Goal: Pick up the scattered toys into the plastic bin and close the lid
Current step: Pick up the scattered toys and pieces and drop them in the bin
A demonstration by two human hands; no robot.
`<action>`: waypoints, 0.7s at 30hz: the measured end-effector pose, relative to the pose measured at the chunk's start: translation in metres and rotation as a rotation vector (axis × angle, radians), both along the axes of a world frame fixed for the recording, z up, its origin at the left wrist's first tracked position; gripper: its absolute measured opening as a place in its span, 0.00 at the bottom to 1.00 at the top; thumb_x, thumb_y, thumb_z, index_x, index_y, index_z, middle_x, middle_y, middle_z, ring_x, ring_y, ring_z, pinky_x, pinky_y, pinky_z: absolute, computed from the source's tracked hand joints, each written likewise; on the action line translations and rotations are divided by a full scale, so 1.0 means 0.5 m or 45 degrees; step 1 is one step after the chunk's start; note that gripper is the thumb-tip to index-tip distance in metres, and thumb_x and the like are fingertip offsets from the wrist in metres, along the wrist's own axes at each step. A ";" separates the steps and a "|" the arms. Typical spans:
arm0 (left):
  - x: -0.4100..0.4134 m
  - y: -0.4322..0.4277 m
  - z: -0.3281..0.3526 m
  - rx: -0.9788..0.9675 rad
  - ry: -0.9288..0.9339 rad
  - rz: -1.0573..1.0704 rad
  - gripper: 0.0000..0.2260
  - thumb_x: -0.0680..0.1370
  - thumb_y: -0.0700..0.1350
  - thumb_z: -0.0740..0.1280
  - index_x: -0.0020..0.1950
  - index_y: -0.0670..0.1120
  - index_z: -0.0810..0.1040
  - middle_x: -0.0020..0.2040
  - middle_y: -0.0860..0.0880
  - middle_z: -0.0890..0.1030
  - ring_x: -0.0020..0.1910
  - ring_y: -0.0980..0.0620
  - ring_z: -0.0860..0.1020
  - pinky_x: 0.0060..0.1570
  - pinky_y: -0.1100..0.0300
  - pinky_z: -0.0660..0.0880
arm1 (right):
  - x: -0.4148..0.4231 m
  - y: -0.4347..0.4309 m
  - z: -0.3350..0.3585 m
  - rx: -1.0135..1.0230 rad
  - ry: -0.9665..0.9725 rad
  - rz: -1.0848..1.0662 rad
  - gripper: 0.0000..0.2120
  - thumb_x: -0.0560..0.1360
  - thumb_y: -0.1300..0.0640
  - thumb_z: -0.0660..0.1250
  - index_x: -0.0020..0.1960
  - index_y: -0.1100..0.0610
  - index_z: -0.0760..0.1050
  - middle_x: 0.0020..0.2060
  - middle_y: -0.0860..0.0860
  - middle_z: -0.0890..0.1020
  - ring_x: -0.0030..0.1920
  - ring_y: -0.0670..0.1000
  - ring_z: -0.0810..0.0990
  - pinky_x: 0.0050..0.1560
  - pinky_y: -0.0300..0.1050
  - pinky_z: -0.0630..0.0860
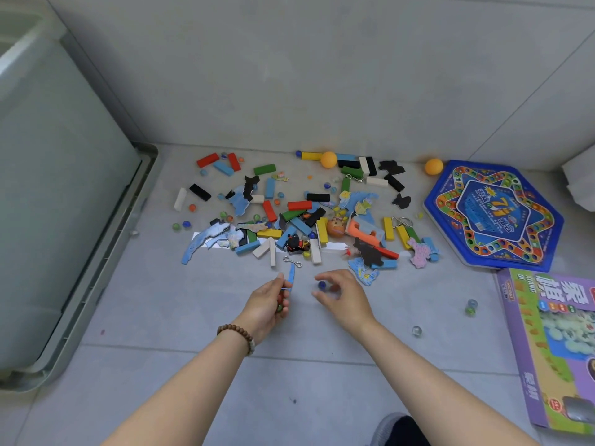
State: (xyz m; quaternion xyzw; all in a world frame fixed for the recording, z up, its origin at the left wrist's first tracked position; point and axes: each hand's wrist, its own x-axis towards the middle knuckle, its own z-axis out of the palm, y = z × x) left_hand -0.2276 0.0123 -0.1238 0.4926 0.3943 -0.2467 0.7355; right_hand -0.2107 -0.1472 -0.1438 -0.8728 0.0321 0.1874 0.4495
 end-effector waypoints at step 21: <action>0.043 -0.191 0.038 0.431 -0.259 -0.583 0.16 0.76 0.55 0.66 0.36 0.44 0.75 0.28 0.50 0.72 0.27 0.55 0.70 0.26 0.67 0.71 | -0.112 -0.331 -0.011 0.022 0.078 -0.456 0.12 0.66 0.57 0.77 0.42 0.54 0.73 0.27 0.48 0.66 0.27 0.43 0.68 0.34 0.34 0.65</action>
